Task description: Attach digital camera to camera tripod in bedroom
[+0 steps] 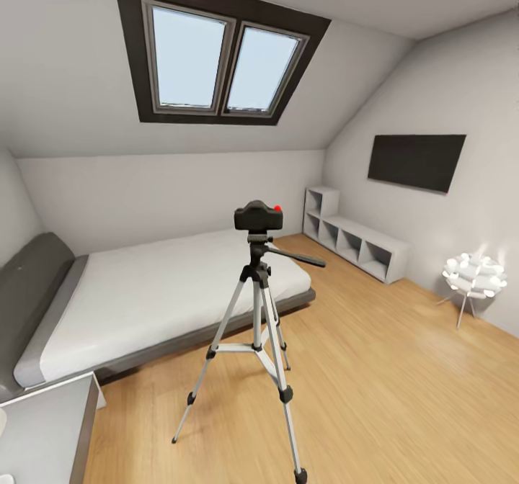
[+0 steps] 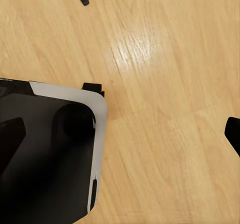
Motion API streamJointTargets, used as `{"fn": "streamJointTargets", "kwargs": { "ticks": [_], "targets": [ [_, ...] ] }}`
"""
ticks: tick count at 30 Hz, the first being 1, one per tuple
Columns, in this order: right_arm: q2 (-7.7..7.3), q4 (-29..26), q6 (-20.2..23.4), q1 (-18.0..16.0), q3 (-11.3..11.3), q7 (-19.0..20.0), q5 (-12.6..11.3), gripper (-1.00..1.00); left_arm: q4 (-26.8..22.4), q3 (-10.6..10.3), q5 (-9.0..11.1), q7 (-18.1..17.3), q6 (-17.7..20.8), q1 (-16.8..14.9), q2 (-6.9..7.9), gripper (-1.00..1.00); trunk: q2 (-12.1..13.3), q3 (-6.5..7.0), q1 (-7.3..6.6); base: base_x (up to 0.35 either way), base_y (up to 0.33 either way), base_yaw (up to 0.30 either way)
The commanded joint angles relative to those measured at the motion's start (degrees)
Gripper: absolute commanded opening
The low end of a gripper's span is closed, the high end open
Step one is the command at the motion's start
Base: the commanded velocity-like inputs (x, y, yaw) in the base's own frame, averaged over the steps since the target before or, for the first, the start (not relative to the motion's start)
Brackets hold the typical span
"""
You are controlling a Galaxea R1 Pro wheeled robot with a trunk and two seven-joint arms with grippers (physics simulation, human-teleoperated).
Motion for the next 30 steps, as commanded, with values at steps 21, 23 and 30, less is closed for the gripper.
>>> {"fn": "streamJointTargets", "kwargs": {
  "ticks": [21,23,30],
  "targets": [
    [0.15,0.19,-0.35,-0.06,-0.03,0.01,0.5,1.0,-0.09,-0.48,0.35,0.29,-0.09,0.01,0.02,1.0,-0.03,1.92,0.02,0.0,0.0,0.0],
    [0.25,0.19,-0.37,-0.06,-0.02,0.01,0.53,1.0,-0.09,-0.47,0.35,0.29,-0.09,0.01,0.02,1.0,-0.03,2.11,0.02,0.0,0.0,0.0],
    [0.39,0.19,-0.42,-0.06,-0.01,0.01,0.53,1.0,-0.09,-0.47,0.35,0.29,-0.09,0.0,0.02,1.0,-0.03,2.75,0.02,0.0,0.0,0.0]
  ]
}}
